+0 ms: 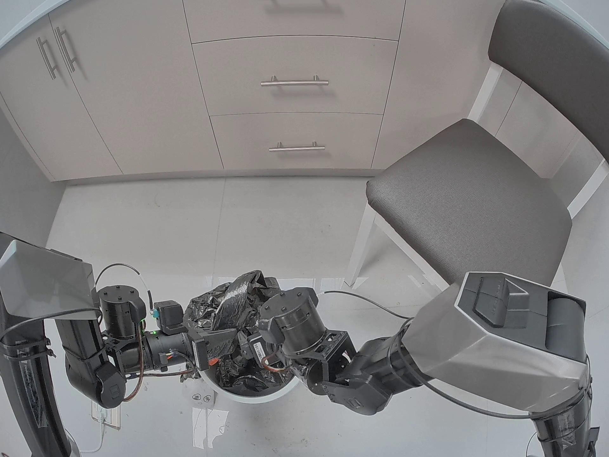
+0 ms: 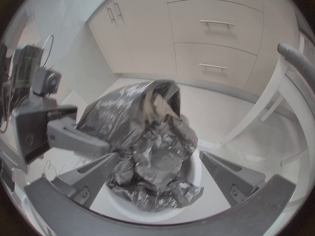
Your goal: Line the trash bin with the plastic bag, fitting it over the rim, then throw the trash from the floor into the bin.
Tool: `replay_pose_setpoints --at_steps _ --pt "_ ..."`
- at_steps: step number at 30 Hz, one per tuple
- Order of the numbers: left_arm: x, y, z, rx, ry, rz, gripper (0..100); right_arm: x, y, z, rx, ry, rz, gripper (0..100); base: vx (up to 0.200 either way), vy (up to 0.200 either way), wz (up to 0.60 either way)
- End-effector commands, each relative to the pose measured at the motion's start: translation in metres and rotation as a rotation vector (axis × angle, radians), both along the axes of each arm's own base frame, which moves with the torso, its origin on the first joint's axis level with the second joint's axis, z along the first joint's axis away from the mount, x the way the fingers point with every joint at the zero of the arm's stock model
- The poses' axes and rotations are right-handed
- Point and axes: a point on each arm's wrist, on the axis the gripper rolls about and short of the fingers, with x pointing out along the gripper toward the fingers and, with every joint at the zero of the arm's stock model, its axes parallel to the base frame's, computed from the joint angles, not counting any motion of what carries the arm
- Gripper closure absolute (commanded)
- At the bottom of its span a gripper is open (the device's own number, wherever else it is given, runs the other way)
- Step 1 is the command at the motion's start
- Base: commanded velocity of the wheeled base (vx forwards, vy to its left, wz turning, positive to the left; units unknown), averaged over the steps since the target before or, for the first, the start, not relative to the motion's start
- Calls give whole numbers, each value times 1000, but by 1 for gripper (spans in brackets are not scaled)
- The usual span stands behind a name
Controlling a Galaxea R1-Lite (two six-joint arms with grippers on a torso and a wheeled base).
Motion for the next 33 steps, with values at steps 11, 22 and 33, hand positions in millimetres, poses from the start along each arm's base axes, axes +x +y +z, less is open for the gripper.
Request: replay_pose_setpoints --at_steps 11,22,33 --pt "0 0 0 0 0 0 100 31 -8 -11 -7 -26 -76 0 0 0 0" --pt "0 0 0 0 0 0 100 33 -9 -49 -68 24 -82 0 0 0 0" --pt "1 0 0 0 0 0 100 47 -24 -82 -103 55 -118 0 0 0 0"
